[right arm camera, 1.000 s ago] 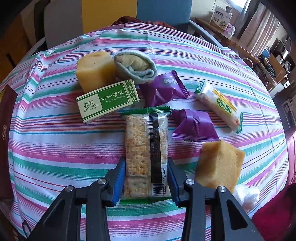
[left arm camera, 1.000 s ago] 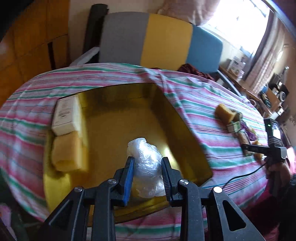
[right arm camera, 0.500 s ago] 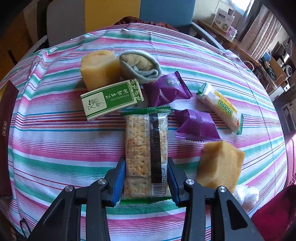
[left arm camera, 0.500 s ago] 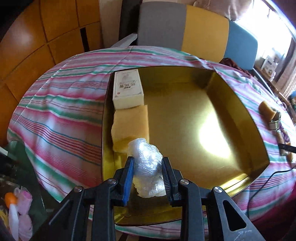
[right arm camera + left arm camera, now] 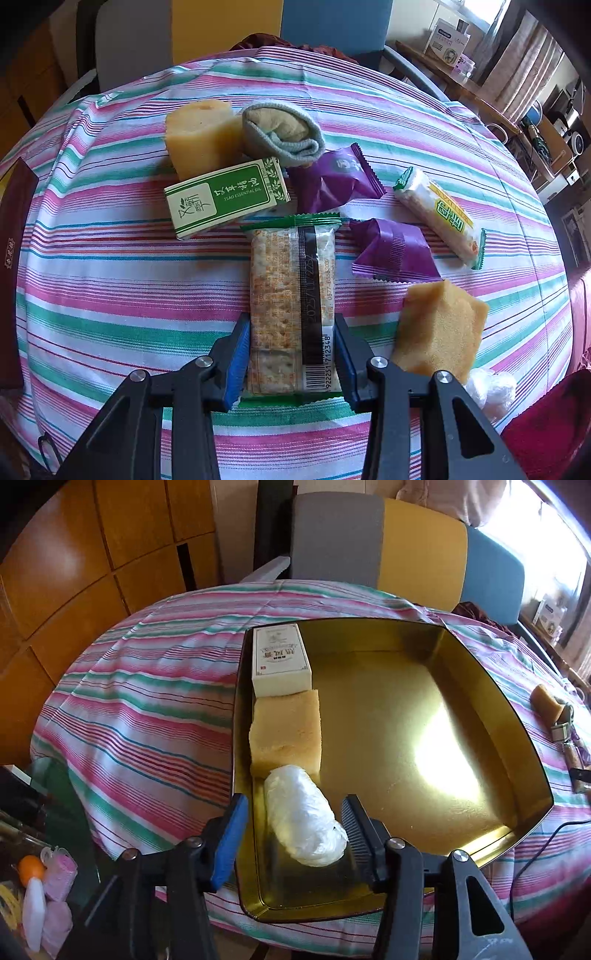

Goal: Organize objects
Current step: 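Place the plastic-wrapped bundle in the tray beside the sponge cake, open left gripper, then lower the cracker pack into the tray next to the bundle, open right gripper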

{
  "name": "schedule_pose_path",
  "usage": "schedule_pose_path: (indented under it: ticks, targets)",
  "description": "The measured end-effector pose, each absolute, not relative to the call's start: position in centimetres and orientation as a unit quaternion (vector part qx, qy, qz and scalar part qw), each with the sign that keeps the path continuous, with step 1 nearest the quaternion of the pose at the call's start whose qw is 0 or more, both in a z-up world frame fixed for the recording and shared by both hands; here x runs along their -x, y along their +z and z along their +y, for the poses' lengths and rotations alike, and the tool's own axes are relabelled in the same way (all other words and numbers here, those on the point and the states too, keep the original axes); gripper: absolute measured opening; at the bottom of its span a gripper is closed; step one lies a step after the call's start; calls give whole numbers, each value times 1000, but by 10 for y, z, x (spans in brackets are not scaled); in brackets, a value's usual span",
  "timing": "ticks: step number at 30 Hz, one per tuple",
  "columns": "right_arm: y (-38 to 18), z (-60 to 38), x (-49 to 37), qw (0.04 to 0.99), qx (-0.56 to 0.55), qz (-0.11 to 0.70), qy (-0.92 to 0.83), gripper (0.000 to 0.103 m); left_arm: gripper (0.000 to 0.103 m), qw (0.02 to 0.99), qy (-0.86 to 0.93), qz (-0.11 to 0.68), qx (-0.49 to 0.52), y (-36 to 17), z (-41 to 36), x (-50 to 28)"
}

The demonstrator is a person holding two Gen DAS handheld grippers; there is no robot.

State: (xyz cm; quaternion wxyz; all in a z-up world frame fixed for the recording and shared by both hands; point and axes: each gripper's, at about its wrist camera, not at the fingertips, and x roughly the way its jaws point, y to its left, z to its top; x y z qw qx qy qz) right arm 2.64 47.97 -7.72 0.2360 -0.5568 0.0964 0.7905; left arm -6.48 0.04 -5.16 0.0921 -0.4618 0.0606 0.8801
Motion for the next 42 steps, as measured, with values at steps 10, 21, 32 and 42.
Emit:
schedule_pose_path:
  ticks: [10,21,32,42]
  targets:
    - [-61,476,-31,241,525,115,808,39,54,95,909,51,403,-20,4,50]
    - [-26,454,-44,208,479,156,839,39,54,94,918,53,382,-10,5,46]
    - [5,405,-30,142,451,157,867,39,54,81,916,41,392,-19,-4,48]
    - [29,277,18,-18,453,110,884,39,54,33,919,5,392,-12,-42,58]
